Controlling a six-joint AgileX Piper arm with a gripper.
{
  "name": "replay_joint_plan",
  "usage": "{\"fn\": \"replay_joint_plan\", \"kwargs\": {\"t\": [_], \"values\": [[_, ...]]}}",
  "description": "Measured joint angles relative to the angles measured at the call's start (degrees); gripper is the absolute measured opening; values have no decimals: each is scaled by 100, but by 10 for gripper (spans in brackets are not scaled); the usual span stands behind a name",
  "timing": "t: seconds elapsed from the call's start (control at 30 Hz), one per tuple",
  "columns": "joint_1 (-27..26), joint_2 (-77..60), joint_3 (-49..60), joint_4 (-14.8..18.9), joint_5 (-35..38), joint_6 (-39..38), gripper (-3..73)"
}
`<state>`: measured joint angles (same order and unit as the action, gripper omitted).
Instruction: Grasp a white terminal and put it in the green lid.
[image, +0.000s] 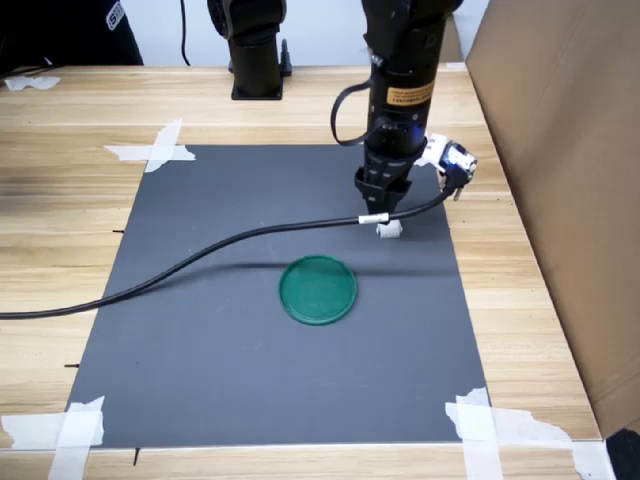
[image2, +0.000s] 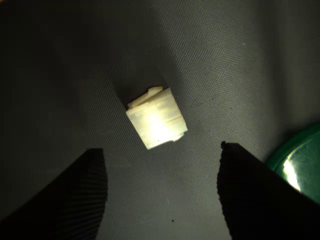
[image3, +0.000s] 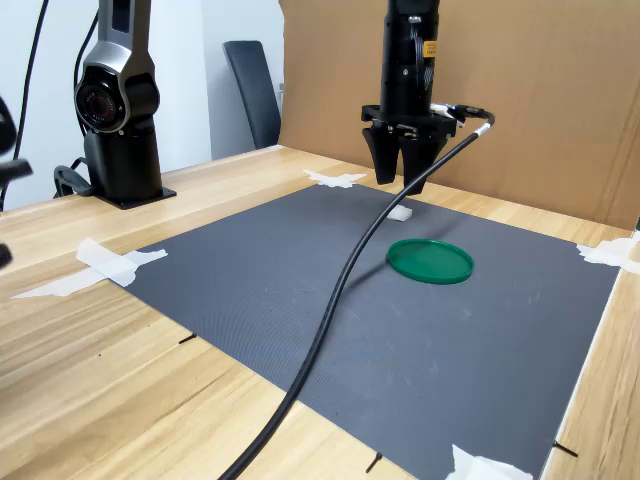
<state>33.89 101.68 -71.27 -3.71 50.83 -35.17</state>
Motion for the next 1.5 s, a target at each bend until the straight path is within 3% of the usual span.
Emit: {"fn": "replay_joint_plan", "kwargs": {"t": [0.43, 0.6, 0.77, 0.8, 0.97, 1.1, 1.27, 1.5], "values": [[0, 565, 36, 91, -285, -72, 562], [0, 663, 36, 102, -360, -56, 518], [0, 660, 36, 122, -360, 14, 373], [4, 633, 36, 122, -360, 55, 307], [-1, 146, 50, 182, -345, 172, 269], [-219, -116, -147, 264, -12, 264, 269], [-894, -149, -541, 270, 342, 211, 269], [-1385, -86, -931, 140, 713, 111, 269]]}}
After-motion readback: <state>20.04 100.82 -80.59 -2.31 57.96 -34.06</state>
